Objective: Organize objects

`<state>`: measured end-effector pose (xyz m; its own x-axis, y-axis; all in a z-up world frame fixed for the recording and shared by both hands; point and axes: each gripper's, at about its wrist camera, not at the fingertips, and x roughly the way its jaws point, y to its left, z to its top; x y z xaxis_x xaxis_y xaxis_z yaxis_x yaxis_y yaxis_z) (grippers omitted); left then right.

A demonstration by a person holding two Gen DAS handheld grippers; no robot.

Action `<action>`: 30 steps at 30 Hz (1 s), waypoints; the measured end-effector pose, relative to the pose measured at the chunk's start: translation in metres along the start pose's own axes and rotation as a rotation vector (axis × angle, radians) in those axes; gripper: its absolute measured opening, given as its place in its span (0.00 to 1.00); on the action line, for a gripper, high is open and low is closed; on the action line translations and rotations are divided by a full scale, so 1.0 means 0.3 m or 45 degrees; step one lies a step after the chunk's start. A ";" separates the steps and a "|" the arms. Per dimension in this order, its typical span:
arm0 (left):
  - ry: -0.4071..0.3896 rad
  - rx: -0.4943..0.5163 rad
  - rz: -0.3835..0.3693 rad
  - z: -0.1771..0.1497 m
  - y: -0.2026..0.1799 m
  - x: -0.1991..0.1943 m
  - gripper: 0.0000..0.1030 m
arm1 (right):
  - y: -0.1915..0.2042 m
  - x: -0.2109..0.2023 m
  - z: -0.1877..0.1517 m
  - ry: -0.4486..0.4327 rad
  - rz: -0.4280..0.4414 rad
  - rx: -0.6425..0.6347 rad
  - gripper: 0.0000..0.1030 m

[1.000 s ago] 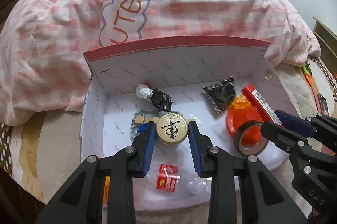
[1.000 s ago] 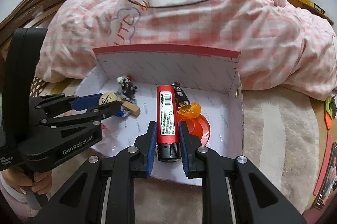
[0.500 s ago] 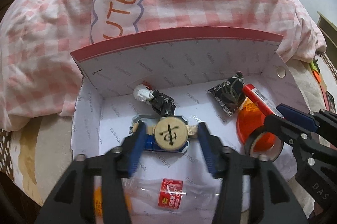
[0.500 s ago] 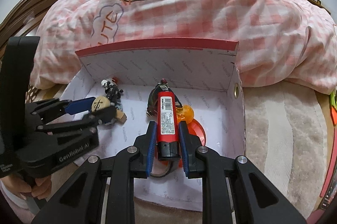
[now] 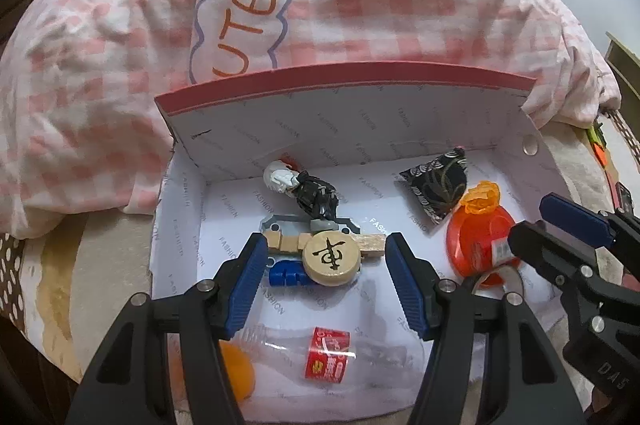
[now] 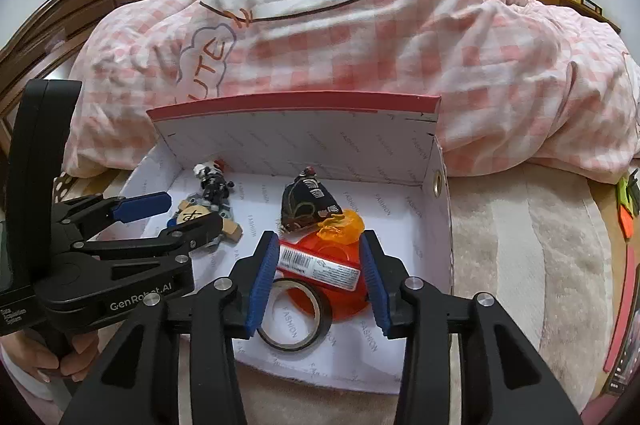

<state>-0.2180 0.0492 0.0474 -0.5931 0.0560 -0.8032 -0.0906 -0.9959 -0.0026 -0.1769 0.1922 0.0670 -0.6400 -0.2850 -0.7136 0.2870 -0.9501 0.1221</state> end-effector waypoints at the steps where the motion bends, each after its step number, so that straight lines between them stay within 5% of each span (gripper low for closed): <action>1: -0.004 0.001 0.000 -0.003 -0.002 -0.007 0.60 | 0.002 -0.006 -0.003 -0.002 0.002 0.001 0.43; 16: -0.027 -0.058 -0.019 -0.097 0.047 -0.141 0.60 | 0.071 -0.128 -0.066 -0.042 0.038 0.013 0.55; 30: 0.004 -0.124 -0.025 -0.278 0.079 -0.279 0.60 | 0.134 -0.257 -0.227 -0.031 0.017 0.045 0.56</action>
<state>-0.1036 0.0149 0.0649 -0.5891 0.0753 -0.8045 -0.0239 -0.9968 -0.0759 -0.0675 0.1845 0.0799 -0.6534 -0.3003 -0.6948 0.2708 -0.9499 0.1559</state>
